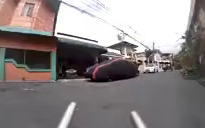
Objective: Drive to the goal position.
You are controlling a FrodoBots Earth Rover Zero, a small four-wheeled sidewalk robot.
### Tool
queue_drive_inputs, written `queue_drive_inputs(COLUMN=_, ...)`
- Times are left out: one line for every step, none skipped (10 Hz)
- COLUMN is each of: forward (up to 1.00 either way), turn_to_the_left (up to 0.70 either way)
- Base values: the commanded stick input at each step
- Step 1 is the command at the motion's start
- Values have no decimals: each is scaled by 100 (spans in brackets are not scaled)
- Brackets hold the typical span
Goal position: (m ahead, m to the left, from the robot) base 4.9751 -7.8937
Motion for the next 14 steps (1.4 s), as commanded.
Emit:
queue_drive_inputs(forward=85, turn_to_the_left=-34)
queue_drive_inputs(forward=85, turn_to_the_left=-34)
queue_drive_inputs(forward=85, turn_to_the_left=-34)
queue_drive_inputs(forward=85, turn_to_the_left=-34)
queue_drive_inputs(forward=85, turn_to_the_left=-34)
queue_drive_inputs(forward=85, turn_to_the_left=-34)
queue_drive_inputs(forward=85, turn_to_the_left=-15)
queue_drive_inputs(forward=85, turn_to_the_left=0)
queue_drive_inputs(forward=85, turn_to_the_left=0)
queue_drive_inputs(forward=85, turn_to_the_left=-13)
queue_drive_inputs(forward=85, turn_to_the_left=-34)
queue_drive_inputs(forward=85, turn_to_the_left=-34)
queue_drive_inputs(forward=85, turn_to_the_left=-34)
queue_drive_inputs(forward=85, turn_to_the_left=-34)
